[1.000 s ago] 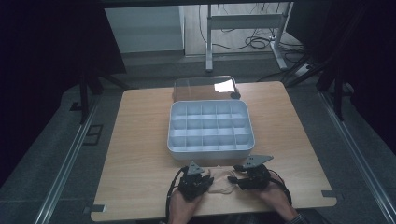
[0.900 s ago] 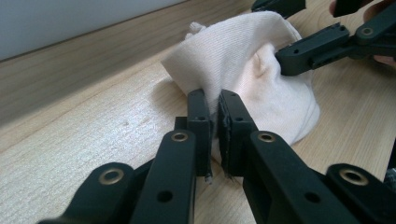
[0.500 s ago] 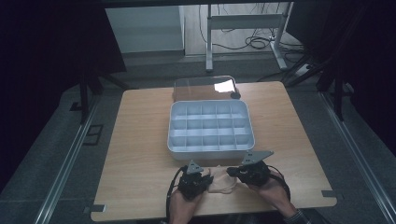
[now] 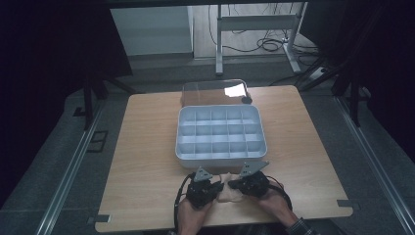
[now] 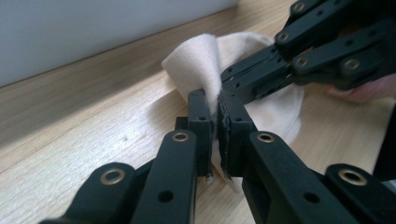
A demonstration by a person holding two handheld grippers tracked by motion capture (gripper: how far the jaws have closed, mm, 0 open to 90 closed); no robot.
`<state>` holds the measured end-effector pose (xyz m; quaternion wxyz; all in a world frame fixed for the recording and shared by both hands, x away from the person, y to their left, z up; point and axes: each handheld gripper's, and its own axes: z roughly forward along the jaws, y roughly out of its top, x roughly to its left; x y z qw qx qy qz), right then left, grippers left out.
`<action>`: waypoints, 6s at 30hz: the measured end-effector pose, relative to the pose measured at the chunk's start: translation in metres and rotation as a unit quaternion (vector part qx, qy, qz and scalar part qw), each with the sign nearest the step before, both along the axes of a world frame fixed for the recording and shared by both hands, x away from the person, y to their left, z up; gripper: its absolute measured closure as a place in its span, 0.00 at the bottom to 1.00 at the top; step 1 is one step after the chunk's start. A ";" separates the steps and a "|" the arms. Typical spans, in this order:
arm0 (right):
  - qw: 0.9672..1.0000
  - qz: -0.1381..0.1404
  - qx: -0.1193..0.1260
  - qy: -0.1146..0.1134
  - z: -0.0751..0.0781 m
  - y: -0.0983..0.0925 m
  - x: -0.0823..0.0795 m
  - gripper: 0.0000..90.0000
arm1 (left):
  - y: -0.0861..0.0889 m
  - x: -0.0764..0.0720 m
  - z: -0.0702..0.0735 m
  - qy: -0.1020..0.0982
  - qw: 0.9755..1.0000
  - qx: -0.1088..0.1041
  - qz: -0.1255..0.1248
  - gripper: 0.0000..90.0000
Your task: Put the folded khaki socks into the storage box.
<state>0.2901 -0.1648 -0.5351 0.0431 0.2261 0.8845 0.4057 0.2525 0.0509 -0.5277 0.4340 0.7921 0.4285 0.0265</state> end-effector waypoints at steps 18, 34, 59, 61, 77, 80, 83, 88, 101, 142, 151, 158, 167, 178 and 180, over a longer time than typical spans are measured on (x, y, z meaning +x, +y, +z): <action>0.999 -0.005 0.043 -0.021 0.022 -0.013 -0.004 0.99 | -0.007 0.001 0.007 -0.016 1.000 0.024 0.000 0.94; 0.999 -0.019 0.031 -0.016 0.022 -0.028 -0.001 0.97 | -0.011 0.000 0.008 -0.017 0.999 0.036 0.002 0.94; 0.999 -0.035 0.017 -0.024 0.026 -0.019 0.004 0.82 | -0.019 0.002 0.011 -0.022 0.998 0.065 0.004 0.94; 0.998 -0.043 0.010 -0.037 0.032 -0.027 0.002 0.78 | -0.019 0.002 0.012 -0.022 0.998 0.067 0.003 0.94; 0.999 -0.046 -0.021 -0.001 0.007 -0.038 0.001 0.82 | -0.019 0.002 0.013 -0.023 0.998 0.066 0.003 0.94; 0.999 -0.048 -0.023 -0.001 0.007 -0.036 0.001 0.84 | -0.019 0.002 0.015 -0.024 0.998 0.060 0.002 0.94; 0.998 -0.049 -0.026 -0.004 0.007 -0.033 0.000 0.84 | -0.021 0.002 0.019 -0.027 0.998 0.050 -0.002 0.94; 0.998 -0.048 -0.027 -0.006 0.006 -0.028 0.000 0.84 | -0.028 0.005 0.023 -0.020 0.999 0.031 -0.017 0.93; 1.000 -0.026 -0.013 -0.001 0.009 -0.028 0.006 0.73 | -0.036 0.009 0.015 0.006 0.999 0.007 -0.032 0.85; 0.998 -0.065 -0.002 -0.010 0.016 -0.056 0.015 0.69 | -0.056 0.004 0.004 -0.009 0.996 0.059 -0.069 0.71; 0.997 -0.064 0.033 -0.022 0.026 -0.046 0.017 0.60 | -0.059 0.001 0.004 -0.023 0.994 0.072 -0.078 0.66; 0.997 -0.062 0.025 -0.028 0.020 -0.034 0.024 0.59 | -0.057 -0.001 0.003 -0.034 0.993 0.073 -0.085 0.63; 0.997 -0.066 0.016 -0.025 0.009 -0.035 0.023 0.61 | -0.053 -0.005 0.000 -0.044 0.994 0.044 -0.092 0.55; 0.998 -0.060 0.015 -0.032 0.009 -0.034 0.021 0.61 | -0.018 0.002 0.019 -0.066 0.996 0.042 -0.030 0.53; 0.998 -0.057 0.016 -0.032 0.009 -0.034 0.020 0.61 | -0.013 0.007 0.019 -0.069 0.997 0.043 -0.017 0.53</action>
